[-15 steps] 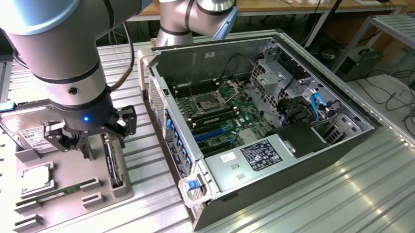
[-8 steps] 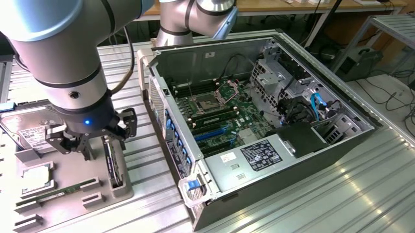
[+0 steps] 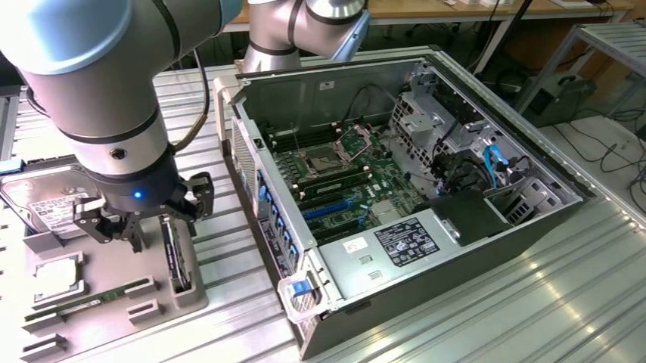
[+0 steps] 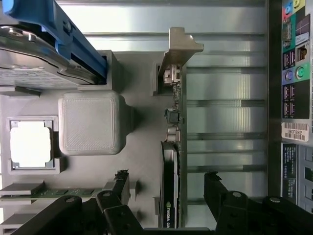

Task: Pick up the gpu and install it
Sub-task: 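Pick up the gpu and move the gpu toward the slot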

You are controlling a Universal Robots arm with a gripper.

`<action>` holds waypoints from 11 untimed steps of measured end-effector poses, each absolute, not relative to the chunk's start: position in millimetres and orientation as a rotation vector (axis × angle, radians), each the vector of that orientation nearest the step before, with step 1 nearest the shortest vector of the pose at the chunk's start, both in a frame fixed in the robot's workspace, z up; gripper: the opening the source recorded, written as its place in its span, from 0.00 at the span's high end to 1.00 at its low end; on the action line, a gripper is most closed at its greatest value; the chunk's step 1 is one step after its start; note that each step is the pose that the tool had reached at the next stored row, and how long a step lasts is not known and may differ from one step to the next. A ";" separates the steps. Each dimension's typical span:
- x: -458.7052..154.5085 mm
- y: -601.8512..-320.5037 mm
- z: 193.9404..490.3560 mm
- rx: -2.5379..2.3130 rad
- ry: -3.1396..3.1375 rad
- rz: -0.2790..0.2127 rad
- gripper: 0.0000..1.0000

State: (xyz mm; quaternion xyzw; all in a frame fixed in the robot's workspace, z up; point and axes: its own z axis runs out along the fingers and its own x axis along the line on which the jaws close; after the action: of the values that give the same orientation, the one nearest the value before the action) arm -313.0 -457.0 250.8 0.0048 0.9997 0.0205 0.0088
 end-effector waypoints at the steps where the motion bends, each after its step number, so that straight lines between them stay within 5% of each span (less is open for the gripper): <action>1: -312.8 -457.1 249.9 0.015 3.124 0.064 0.28; 11: -311.3 -457.0 241.3 0.015 3.126 0.064 0.28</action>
State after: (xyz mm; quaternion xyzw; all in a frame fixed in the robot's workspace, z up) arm -311.3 -457.0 241.3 0.0047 0.9998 0.0204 0.0073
